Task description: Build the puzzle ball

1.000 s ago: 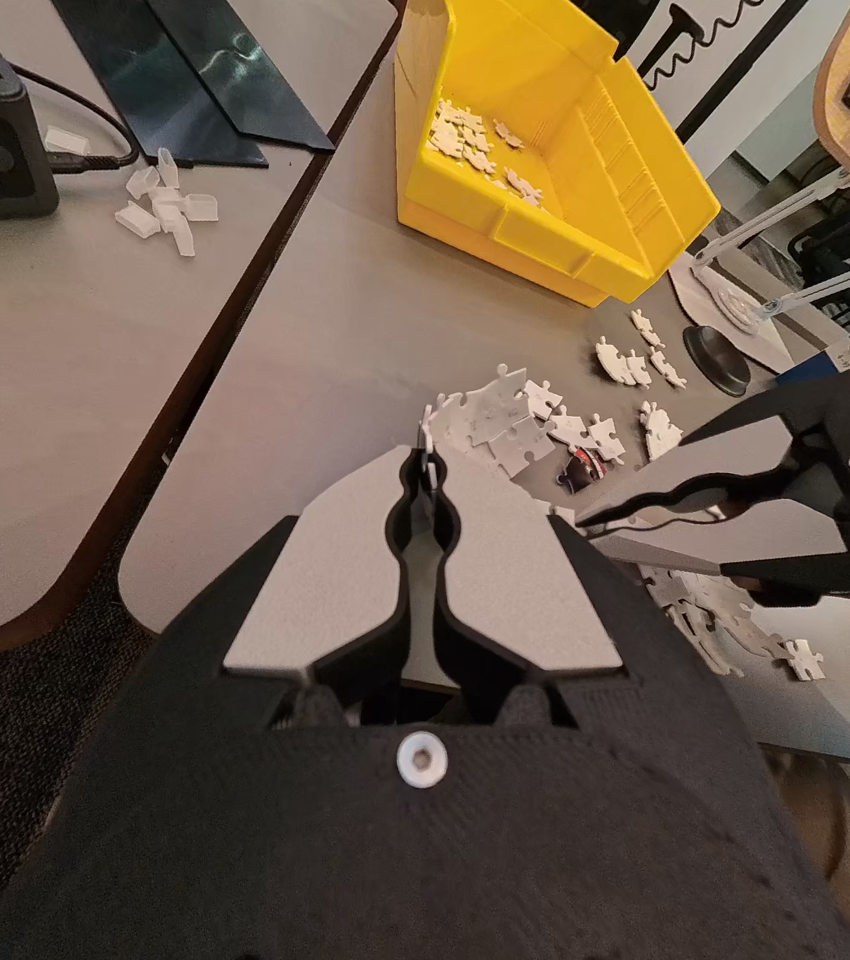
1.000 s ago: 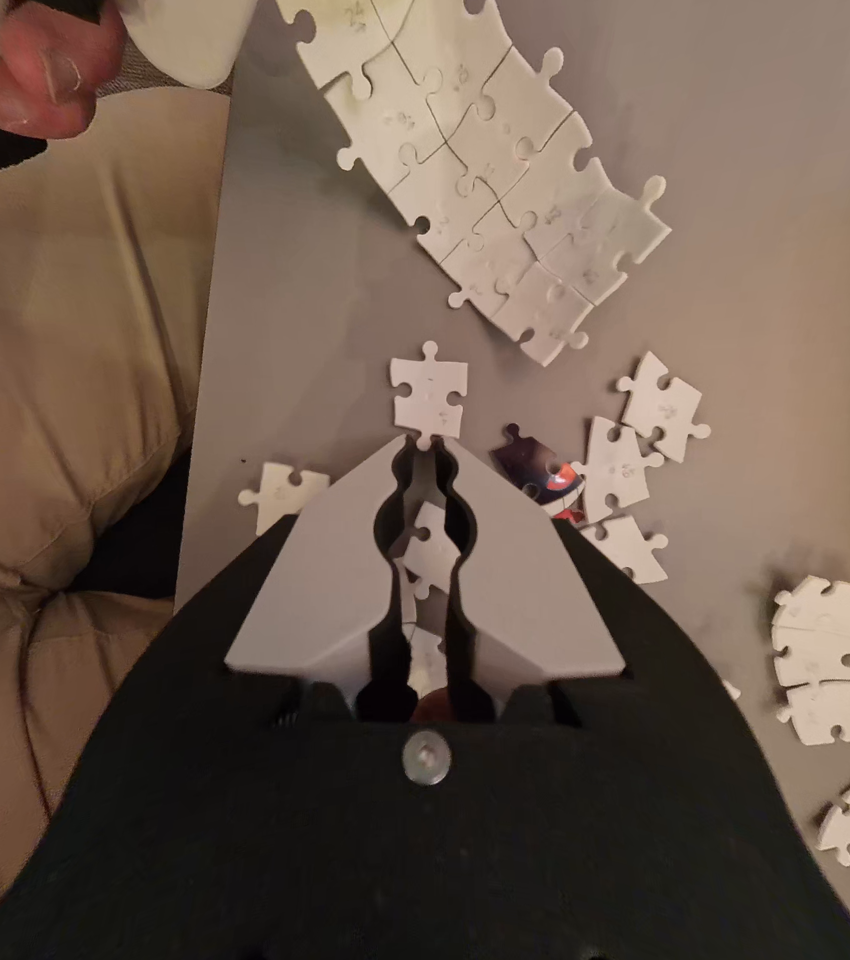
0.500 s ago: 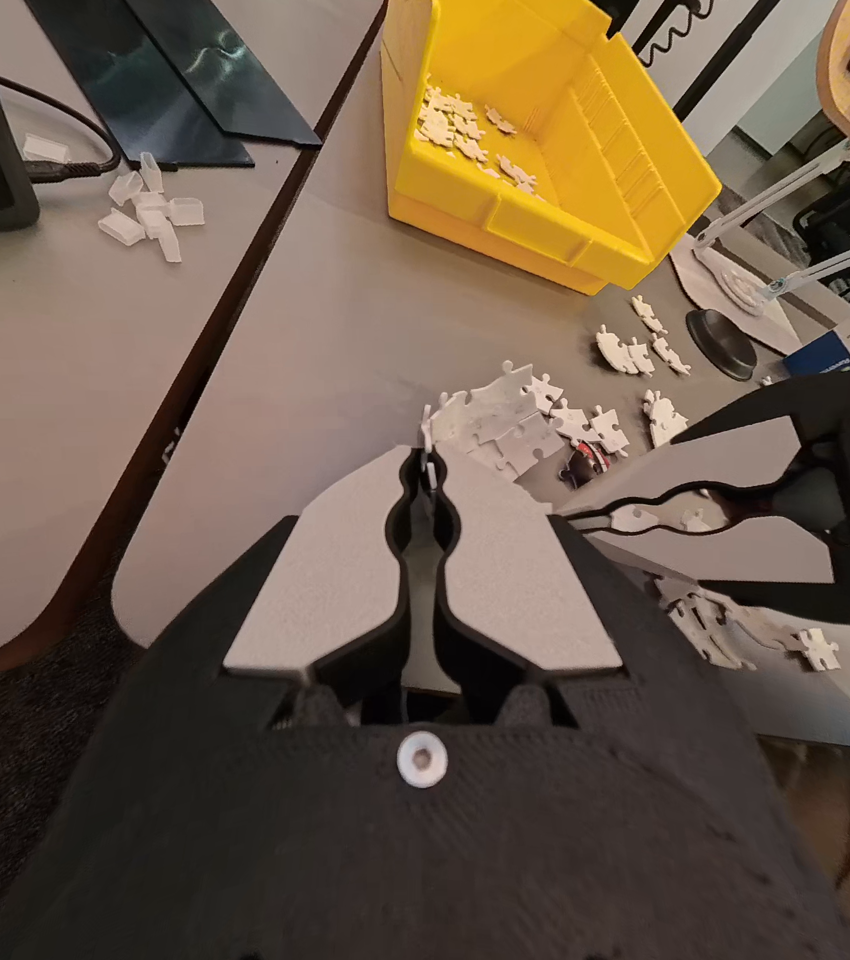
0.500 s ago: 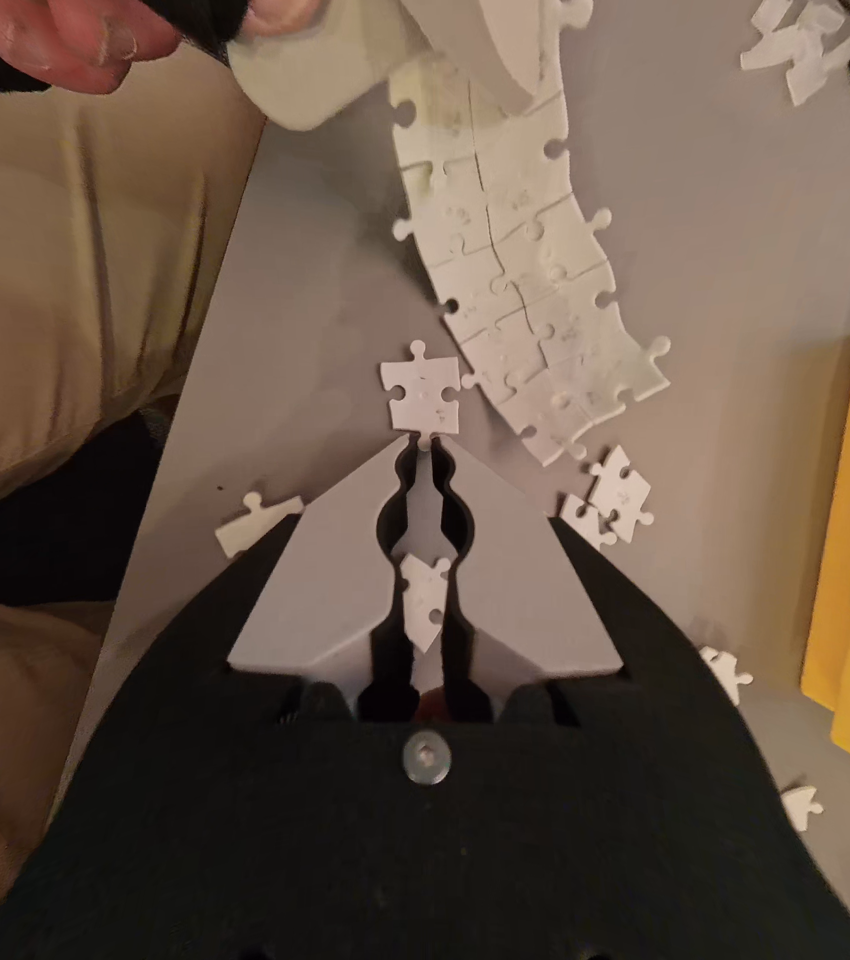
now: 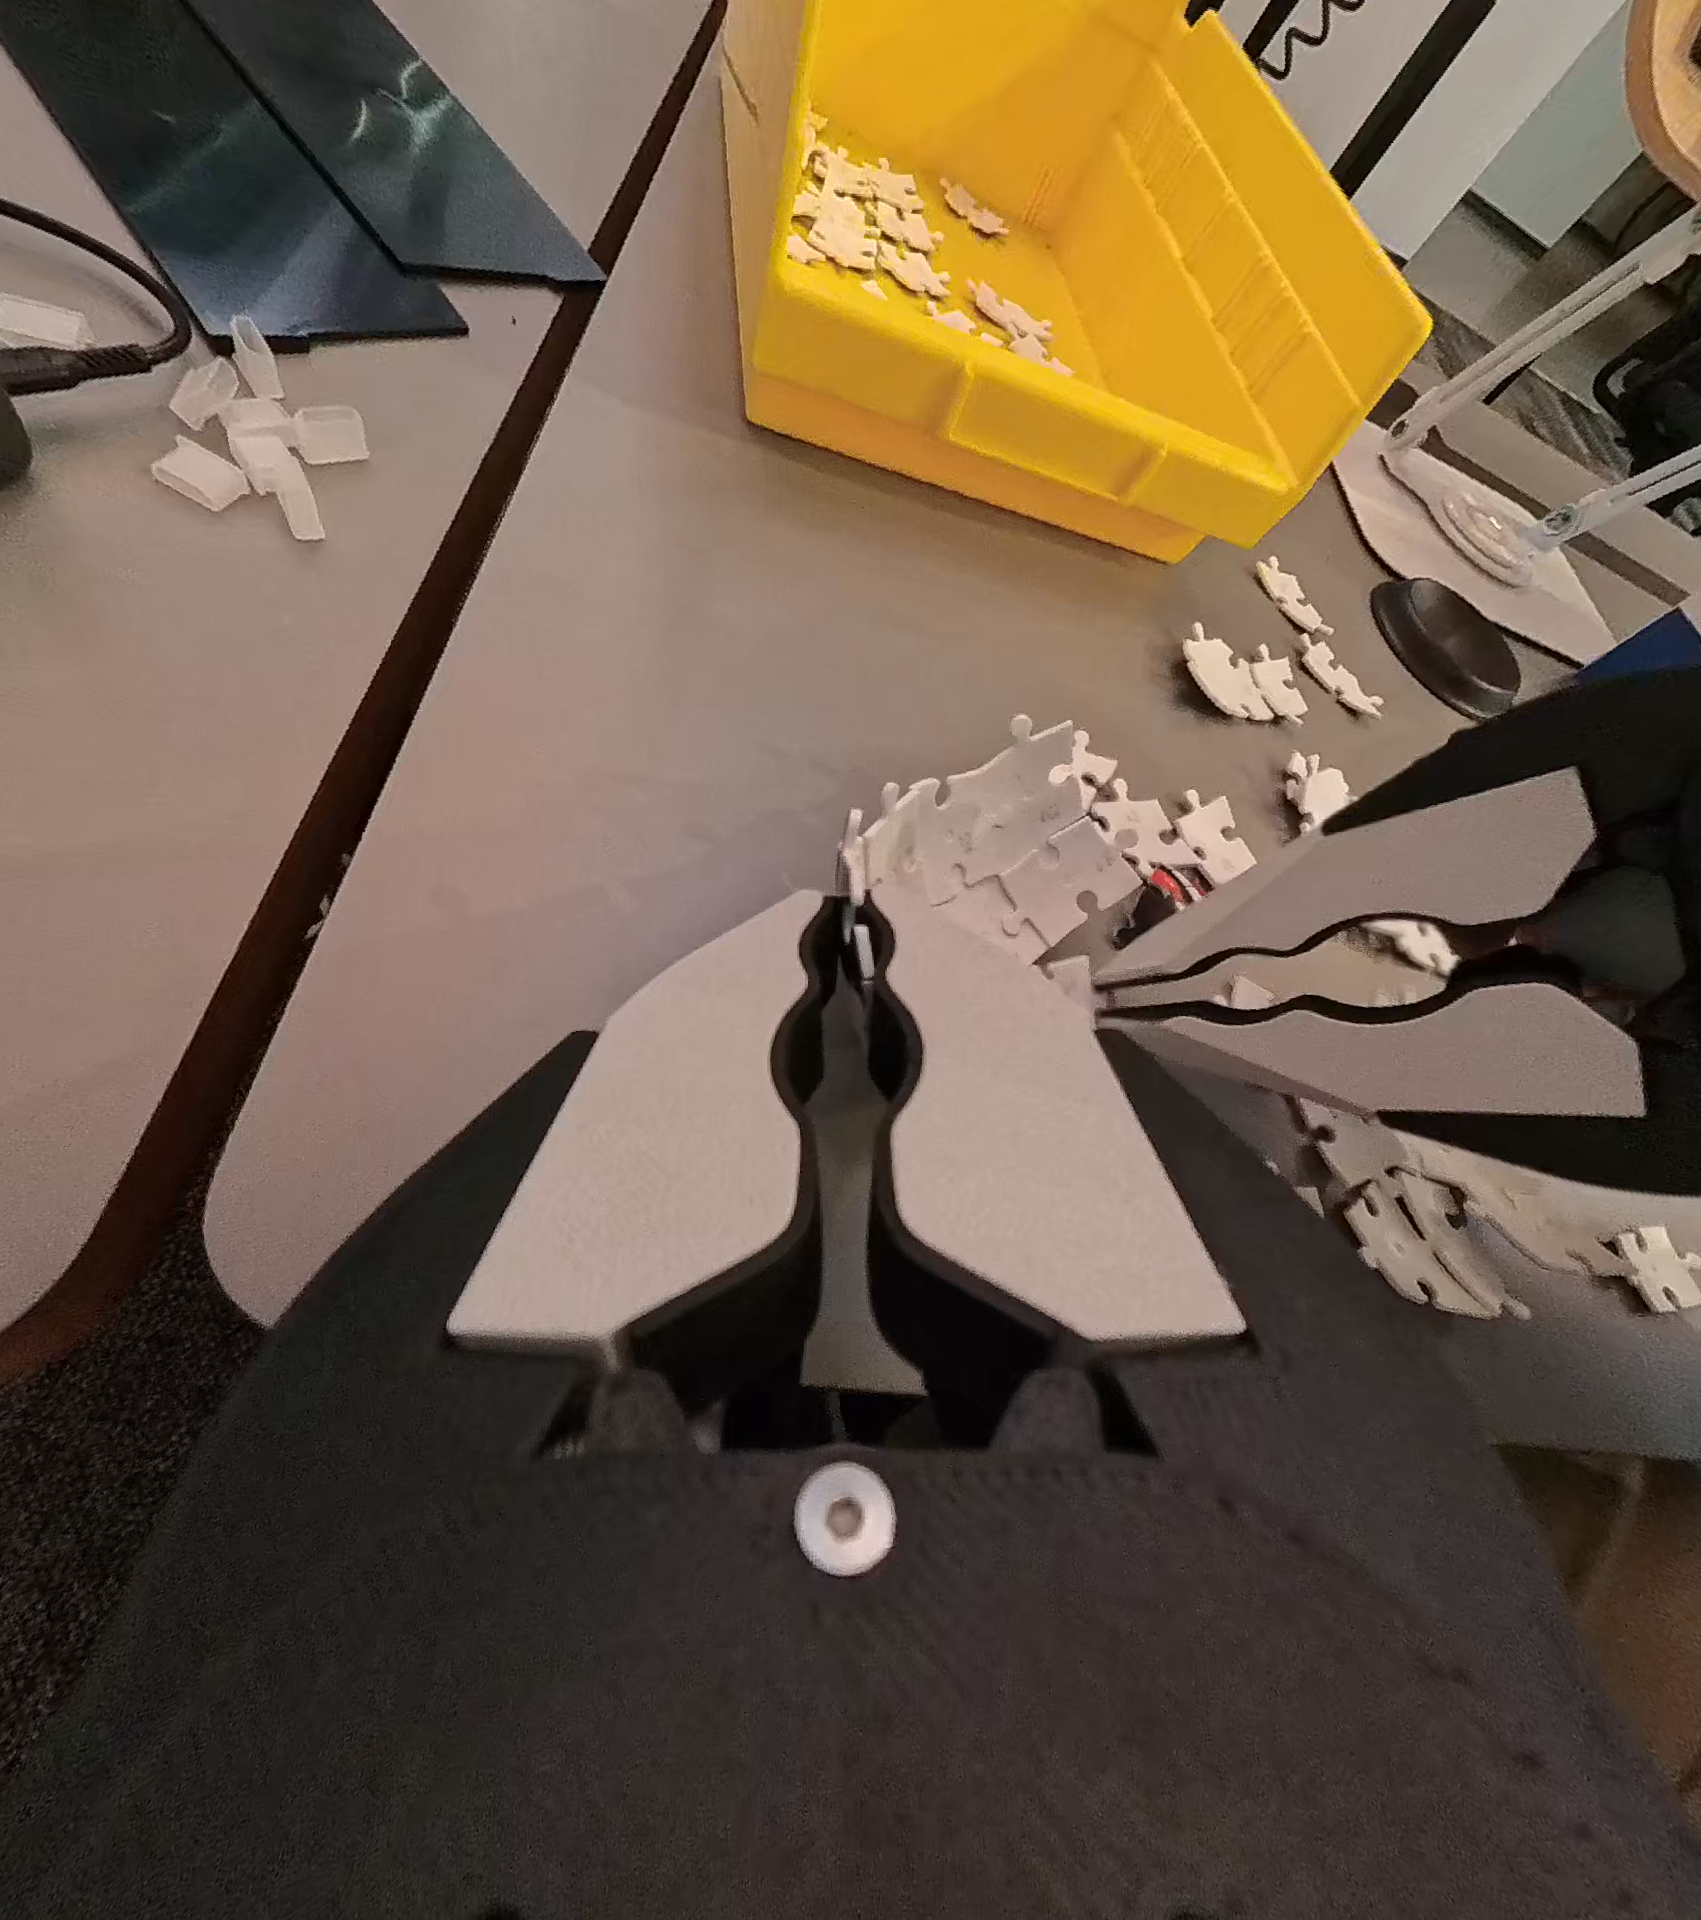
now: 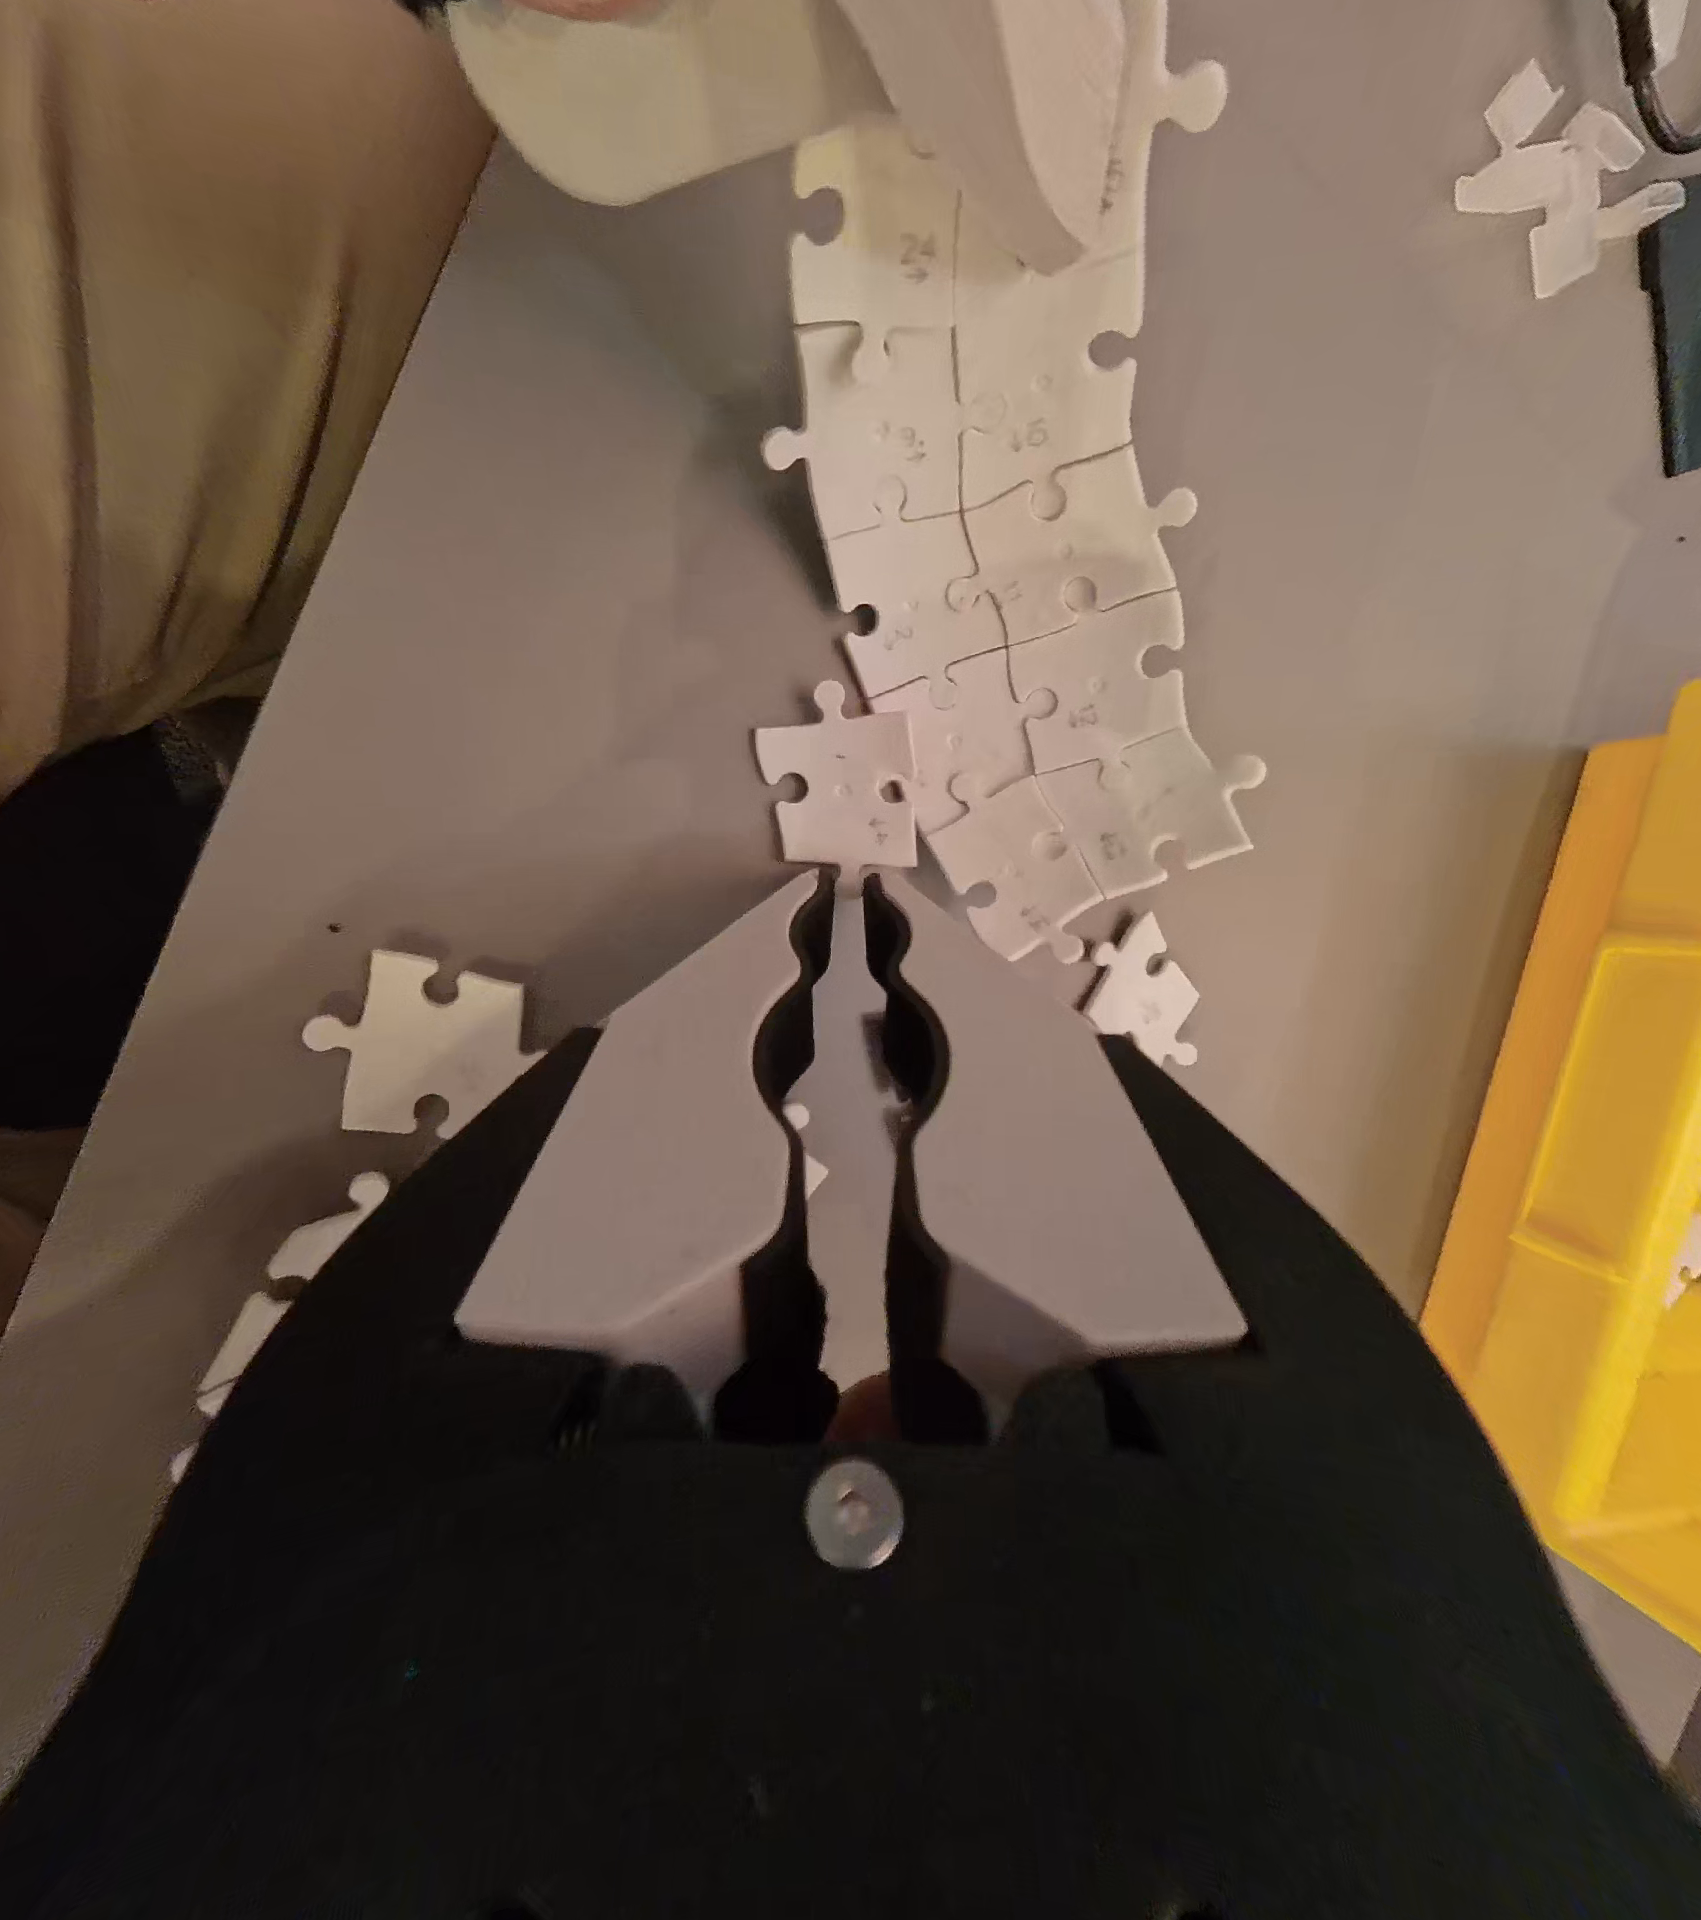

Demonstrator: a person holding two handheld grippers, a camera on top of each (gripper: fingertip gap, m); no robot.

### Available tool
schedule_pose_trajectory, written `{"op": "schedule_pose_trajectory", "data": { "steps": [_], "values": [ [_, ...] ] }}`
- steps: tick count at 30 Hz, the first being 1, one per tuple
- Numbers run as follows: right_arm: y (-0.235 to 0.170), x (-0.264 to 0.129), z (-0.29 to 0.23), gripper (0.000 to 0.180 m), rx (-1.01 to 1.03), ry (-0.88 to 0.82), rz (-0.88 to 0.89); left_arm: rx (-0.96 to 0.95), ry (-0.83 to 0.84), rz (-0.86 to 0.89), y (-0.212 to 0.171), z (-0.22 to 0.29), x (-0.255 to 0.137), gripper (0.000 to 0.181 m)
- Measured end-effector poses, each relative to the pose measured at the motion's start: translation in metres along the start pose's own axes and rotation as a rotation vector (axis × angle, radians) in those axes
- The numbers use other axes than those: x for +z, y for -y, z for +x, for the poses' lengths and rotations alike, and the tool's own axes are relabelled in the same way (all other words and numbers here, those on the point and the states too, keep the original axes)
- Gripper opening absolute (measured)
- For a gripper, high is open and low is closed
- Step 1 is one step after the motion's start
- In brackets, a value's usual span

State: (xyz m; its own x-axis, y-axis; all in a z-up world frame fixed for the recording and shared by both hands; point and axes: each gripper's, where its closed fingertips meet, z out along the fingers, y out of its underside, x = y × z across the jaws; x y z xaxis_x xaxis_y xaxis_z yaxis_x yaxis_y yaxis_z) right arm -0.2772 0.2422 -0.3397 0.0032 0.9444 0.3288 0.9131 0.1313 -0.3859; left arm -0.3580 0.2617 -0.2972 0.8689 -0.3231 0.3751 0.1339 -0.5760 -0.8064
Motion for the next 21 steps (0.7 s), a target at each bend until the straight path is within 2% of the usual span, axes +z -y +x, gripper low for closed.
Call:
{"op": "schedule_pose_trajectory", "data": {
  "steps": [11,21],
  "values": [
    [0.006,-0.004,0.012,0.004,0.035,-0.014,0.035,0.014,-0.005,0.001,0.002,-0.001,0.001,0.003],
    [0.011,0.008,0.013,0.0,0.034,-0.054,0.046,0.022,-0.014,-0.002,0.003,0.0,0.002,0.003]
  ]
}}
